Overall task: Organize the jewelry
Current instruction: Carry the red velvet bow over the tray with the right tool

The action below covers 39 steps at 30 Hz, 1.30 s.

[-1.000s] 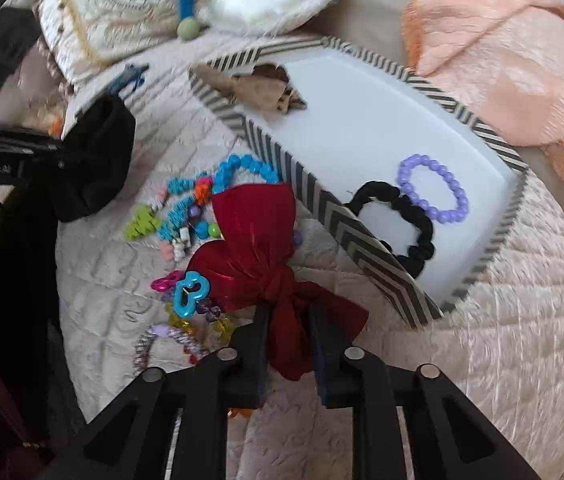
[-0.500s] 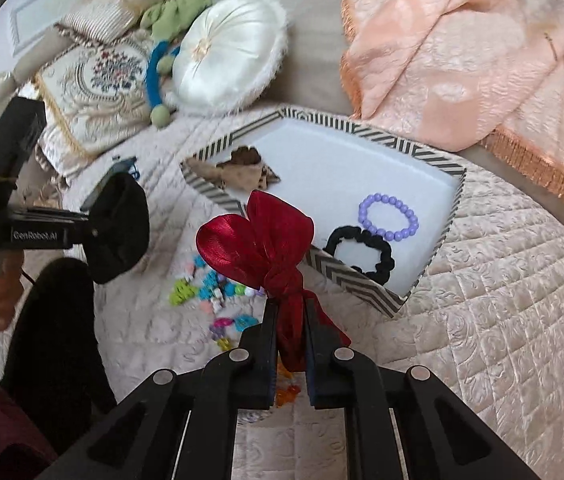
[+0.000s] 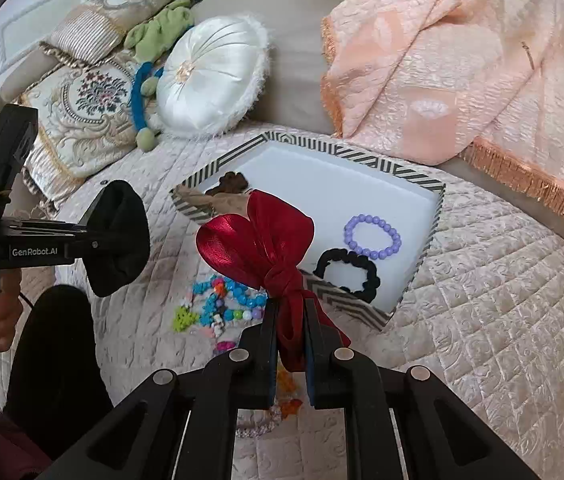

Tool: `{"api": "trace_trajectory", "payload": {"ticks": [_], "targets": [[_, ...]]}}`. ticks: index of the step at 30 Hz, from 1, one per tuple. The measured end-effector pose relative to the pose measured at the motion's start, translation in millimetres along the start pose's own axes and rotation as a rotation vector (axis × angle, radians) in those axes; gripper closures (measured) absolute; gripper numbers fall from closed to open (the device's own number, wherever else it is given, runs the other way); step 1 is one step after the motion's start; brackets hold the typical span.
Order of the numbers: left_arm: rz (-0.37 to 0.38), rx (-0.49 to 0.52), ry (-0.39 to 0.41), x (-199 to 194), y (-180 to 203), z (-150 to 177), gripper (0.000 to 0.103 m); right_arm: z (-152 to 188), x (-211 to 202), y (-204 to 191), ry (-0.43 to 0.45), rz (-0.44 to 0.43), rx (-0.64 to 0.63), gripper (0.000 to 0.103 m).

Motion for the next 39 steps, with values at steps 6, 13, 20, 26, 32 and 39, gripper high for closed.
{"api": "trace_trajectory", "payload": {"ticks": [6, 13, 20, 26, 32, 39], "targets": [[-0.008, 0.015, 0.02, -4.6, 5.2, -14.6, 0.087, -7.7, -2.2, 9.5, 0.013, 0.019, 0.041, 0.093], [-0.015, 0.031, 0.034, -7.2, 12.6, -33.5, 0.087, -16.9, -1.5, 20.1, 0.019, 0.037, 0.074, 0.093], [-0.007, 0.041, 0.051, -9.6, 22.9, -63.1, 0.087, -34.4, 2.1, 40.7, 0.028, 0.058, 0.137, 0.093], [-0.005, 0.055, 0.054, -2.3, 33.7, -96.5, 0.087, -55.2, 12.3, 58.8, 0.007, 0.077, 0.171, 0.093], [-0.033, 0.052, 0.032, 22.1, 36.6, -128.7, 0.087, -75.6, 32.0, 76.1, -0.021, 0.066, 0.217, 0.093], [-0.069, 0.035, -0.012, 59.5, 34.1, -158.5, 0.087, -102.9, 66.4, 87.0, -0.073, 0.087, 0.217, 0.093]]}}
Point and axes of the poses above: each gripper's, at about its wrist camera, not at the fingertips, and x roughly the way its jaws point, y to its right, z to its underside, the point moved 8 cm from there along x, roughly the way its jaws point, and after that the axes turned 14 degrees about -y, right-handed, at the moved point
